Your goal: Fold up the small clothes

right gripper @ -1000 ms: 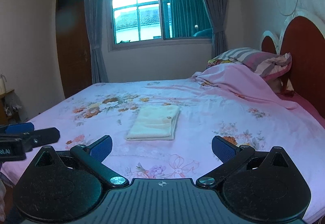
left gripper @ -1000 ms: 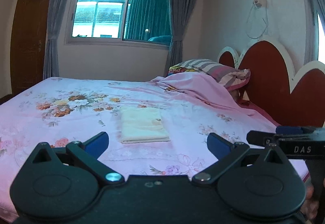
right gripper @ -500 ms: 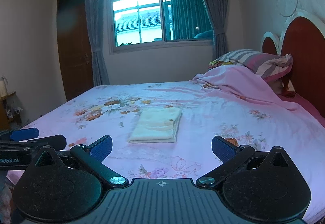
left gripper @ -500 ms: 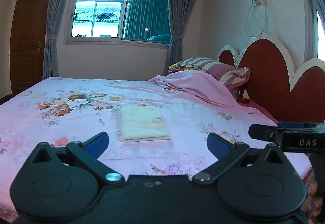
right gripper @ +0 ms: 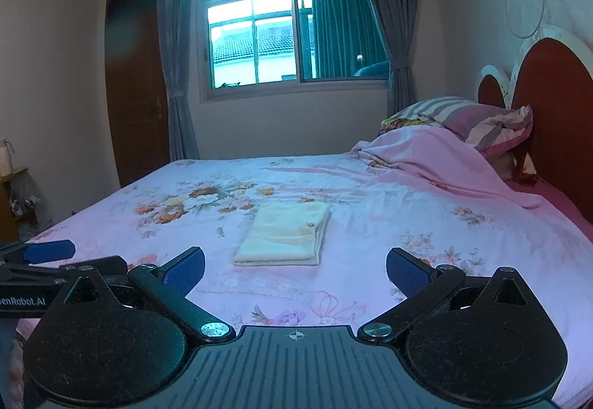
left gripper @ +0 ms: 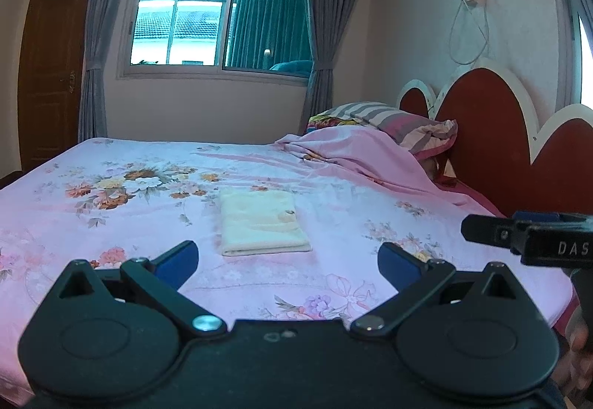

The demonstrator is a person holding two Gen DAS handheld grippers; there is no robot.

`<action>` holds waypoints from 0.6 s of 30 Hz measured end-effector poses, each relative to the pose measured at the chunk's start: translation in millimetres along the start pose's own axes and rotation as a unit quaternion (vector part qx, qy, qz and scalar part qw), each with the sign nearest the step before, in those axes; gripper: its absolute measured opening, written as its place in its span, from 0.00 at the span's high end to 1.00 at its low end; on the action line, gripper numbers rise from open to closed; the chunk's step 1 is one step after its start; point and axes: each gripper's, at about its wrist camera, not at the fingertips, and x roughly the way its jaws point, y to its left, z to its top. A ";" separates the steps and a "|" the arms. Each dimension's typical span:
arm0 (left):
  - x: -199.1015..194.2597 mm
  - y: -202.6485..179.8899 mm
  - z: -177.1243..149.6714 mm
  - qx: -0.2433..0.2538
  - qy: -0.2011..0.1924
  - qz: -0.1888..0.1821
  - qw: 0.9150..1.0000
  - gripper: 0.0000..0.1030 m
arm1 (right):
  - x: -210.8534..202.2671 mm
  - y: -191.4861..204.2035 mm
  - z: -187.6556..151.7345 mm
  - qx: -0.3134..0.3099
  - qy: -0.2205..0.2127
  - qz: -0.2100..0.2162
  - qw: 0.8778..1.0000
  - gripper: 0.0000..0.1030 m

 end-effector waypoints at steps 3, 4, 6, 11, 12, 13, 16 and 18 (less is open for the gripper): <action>-0.3 0.7 0.3 0.000 -0.002 0.001 1.000 0.01 | -1.8 0.6 0.8 0.001 -0.001 0.002 1.000 0.00; -0.3 0.8 0.5 -0.001 -0.003 0.001 1.000 0.01 | -2.1 1.2 0.7 0.001 -0.001 0.002 1.000 0.00; -0.1 2.3 0.9 -0.003 -0.003 0.000 1.000 0.01 | -2.2 1.6 0.6 0.001 -0.001 0.002 1.000 0.00; -1.2 0.8 1.3 0.001 -0.006 -0.003 1.000 0.01 | -3.4 -0.1 1.1 0.000 -0.003 0.002 1.000 0.00; -1.2 0.6 1.2 0.002 -0.006 -0.003 1.000 0.01 | -3.8 -0.5 1.6 0.000 -0.004 0.002 1.000 0.00; -1.1 0.5 0.9 0.003 -0.006 -0.003 1.000 0.01 | -3.3 -2.5 2.2 0.000 -0.005 0.002 1.000 0.00; -1.4 0.4 0.4 0.003 -0.005 -0.003 1.000 0.01 | -2.0 -4.0 2.3 0.001 -0.003 0.002 1.000 0.00; -1.6 1.2 0.6 0.004 -0.008 -0.005 1.000 0.02 | -1.8 -3.1 0.8 0.000 -0.001 0.001 1.000 0.00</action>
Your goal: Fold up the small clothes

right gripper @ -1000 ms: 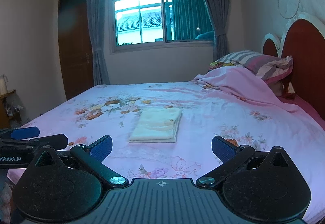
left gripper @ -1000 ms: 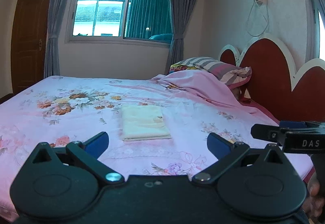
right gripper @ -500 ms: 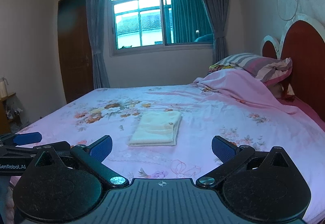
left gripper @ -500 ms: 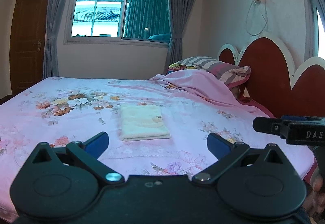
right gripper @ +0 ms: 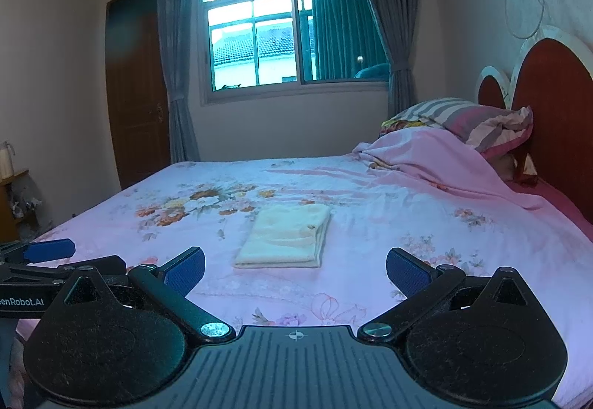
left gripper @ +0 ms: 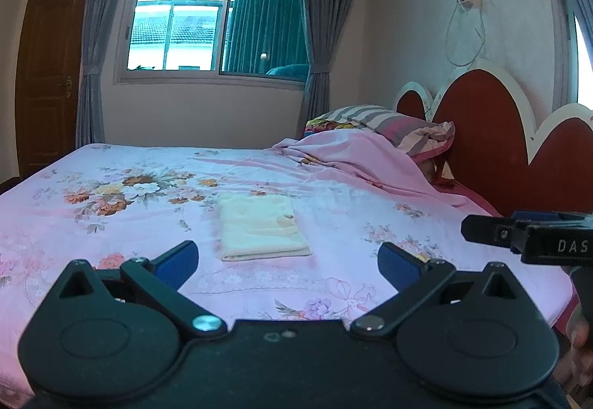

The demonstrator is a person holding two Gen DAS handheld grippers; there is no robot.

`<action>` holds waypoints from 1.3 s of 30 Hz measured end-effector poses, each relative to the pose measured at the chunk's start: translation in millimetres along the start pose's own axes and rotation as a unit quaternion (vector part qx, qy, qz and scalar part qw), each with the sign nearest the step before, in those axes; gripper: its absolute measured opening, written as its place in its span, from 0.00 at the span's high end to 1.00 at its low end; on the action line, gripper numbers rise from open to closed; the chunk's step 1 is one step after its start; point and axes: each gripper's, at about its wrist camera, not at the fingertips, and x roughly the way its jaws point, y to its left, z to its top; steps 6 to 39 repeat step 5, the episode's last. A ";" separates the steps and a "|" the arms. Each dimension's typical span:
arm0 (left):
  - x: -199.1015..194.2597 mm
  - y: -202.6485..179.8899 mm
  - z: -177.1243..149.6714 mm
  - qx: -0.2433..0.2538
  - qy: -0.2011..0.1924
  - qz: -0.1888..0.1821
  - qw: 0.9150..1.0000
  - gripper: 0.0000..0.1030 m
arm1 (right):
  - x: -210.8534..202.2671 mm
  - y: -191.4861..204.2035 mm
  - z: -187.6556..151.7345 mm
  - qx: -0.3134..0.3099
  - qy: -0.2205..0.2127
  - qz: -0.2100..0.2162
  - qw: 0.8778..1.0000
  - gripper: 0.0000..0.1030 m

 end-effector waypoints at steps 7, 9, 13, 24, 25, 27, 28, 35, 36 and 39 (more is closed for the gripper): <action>-2.2 4.3 1.9 -0.003 -0.013 -0.007 1.000 0.03 | 0.4 2.6 0.8 -0.001 0.000 0.002 1.000 0.00; -2.2 4.3 1.9 -0.003 -0.013 -0.007 1.000 0.03 | 0.4 2.6 0.8 -0.001 0.000 0.002 1.000 0.00; -2.2 4.3 1.9 -0.003 -0.013 -0.007 1.000 0.03 | 0.4 2.6 0.8 -0.001 0.000 0.002 1.000 0.00; -2.2 4.3 1.9 -0.003 -0.013 -0.007 1.000 0.03 | 0.4 2.6 0.8 -0.001 0.000 0.002 1.000 0.00; -2.2 4.3 1.9 -0.003 -0.013 -0.007 1.000 0.03 | 0.4 2.6 0.8 -0.001 0.000 0.002 1.000 0.00; -2.2 4.3 1.9 -0.003 -0.013 -0.007 1.000 0.03 | 0.4 2.6 0.8 -0.001 0.000 0.002 1.000 0.00; -2.2 4.3 1.9 -0.003 -0.013 -0.007 1.000 0.03 | 0.4 2.6 0.8 -0.001 0.000 0.002 1.000 0.00; -2.2 4.3 1.9 -0.003 -0.013 -0.007 1.000 0.03 | 0.4 2.6 0.8 -0.001 0.000 0.002 1.000 0.00; -2.2 4.3 1.9 -0.003 -0.013 -0.007 1.000 0.03 | 0.4 2.6 0.8 -0.001 0.000 0.002 1.000 0.00; -2.2 4.3 1.9 -0.003 -0.013 -0.007 1.000 0.03 | 0.4 2.6 0.8 -0.001 0.000 0.002 1.000 0.00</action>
